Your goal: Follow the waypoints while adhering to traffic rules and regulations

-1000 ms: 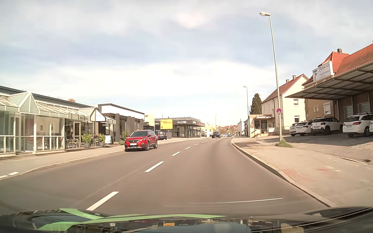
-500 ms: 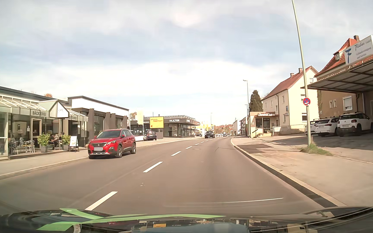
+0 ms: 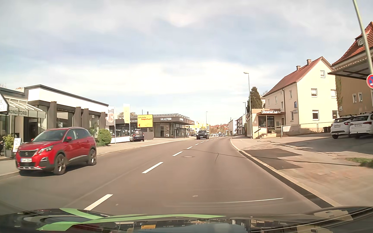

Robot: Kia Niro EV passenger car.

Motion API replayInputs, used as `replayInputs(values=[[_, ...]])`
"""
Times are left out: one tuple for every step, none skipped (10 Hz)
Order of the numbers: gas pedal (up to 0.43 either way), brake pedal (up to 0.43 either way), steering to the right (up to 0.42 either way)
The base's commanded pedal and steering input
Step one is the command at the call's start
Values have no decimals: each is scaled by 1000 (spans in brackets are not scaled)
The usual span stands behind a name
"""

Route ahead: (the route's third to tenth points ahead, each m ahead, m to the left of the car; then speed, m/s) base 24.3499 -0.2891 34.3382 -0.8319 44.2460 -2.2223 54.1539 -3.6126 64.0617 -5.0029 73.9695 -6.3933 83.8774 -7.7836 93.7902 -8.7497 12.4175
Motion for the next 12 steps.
replayInputs(values=[[67,0,14],[67,0,14],[59,0,13],[39,0,13],[0,0,13],[0,0,14],[0,0,14],[0,0,13],[0,0,13],[0,0,13],[0,0,13],[0,0,12]])
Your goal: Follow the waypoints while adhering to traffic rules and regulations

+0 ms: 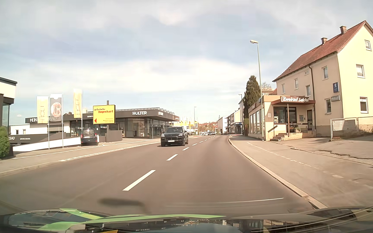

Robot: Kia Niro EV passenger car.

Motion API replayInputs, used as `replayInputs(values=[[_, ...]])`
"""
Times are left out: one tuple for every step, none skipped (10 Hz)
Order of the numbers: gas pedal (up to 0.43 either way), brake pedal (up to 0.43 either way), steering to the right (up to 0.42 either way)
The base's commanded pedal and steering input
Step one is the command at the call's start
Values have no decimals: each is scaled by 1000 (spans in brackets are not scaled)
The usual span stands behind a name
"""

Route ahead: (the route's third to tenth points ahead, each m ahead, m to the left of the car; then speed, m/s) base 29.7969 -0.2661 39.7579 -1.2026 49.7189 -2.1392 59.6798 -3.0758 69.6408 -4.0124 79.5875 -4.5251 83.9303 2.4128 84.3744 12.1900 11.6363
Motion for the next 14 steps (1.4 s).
replayInputs(values=[[0,0,11],[0,0,12],[0,0,11],[8,0,11],[8,0,11],[0,0,11],[0,0,11],[0,0,11],[0,0,11],[0,0,11],[0,0,11],[0,0,11],[0,0,11],[0,0,11]])
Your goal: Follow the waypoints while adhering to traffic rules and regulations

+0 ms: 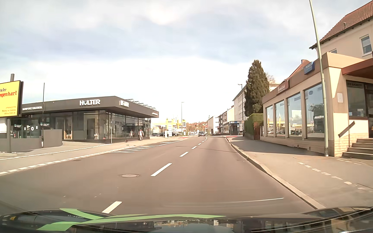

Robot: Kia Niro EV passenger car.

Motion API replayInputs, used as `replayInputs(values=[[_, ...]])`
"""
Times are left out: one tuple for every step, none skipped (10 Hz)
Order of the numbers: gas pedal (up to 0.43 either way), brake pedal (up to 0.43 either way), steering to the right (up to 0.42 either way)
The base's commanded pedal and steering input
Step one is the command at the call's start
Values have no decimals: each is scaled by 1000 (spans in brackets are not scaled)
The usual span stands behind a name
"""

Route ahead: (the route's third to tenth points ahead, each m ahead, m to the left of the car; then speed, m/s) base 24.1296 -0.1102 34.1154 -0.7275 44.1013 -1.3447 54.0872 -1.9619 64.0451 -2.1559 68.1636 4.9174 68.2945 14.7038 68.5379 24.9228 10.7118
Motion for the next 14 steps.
replayInputs(values=[[0,0,11],[0,0,11],[0,0,11],[0,0,11],[0,12,11],[0,12,11],[0,18,11],[0,24,11],[0,37,11],[0,49,11],[0,61,11],[0,61,11],[0,67,11],[0,55,11]])
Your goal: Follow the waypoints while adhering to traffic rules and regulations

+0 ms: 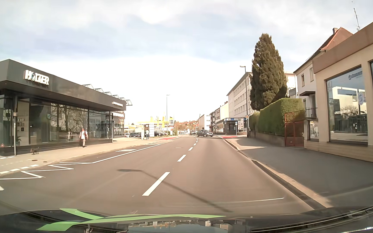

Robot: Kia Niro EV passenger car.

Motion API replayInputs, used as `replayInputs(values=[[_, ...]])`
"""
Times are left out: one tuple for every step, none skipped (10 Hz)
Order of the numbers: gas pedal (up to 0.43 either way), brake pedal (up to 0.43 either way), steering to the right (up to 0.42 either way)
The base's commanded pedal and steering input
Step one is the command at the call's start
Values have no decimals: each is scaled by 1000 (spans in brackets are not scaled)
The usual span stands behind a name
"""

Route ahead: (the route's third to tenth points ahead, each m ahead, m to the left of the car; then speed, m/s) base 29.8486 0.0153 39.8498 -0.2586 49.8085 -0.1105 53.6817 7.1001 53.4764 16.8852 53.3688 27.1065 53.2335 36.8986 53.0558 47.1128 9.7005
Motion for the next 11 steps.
replayInputs(values=[[0,37,11],[0,24,11],[0,30,11],[0,43,11],[0,49,11],[0,55,11],[0,55,11],[0,55,11],[0,55,11],[0,55,10],[0,55,9]])
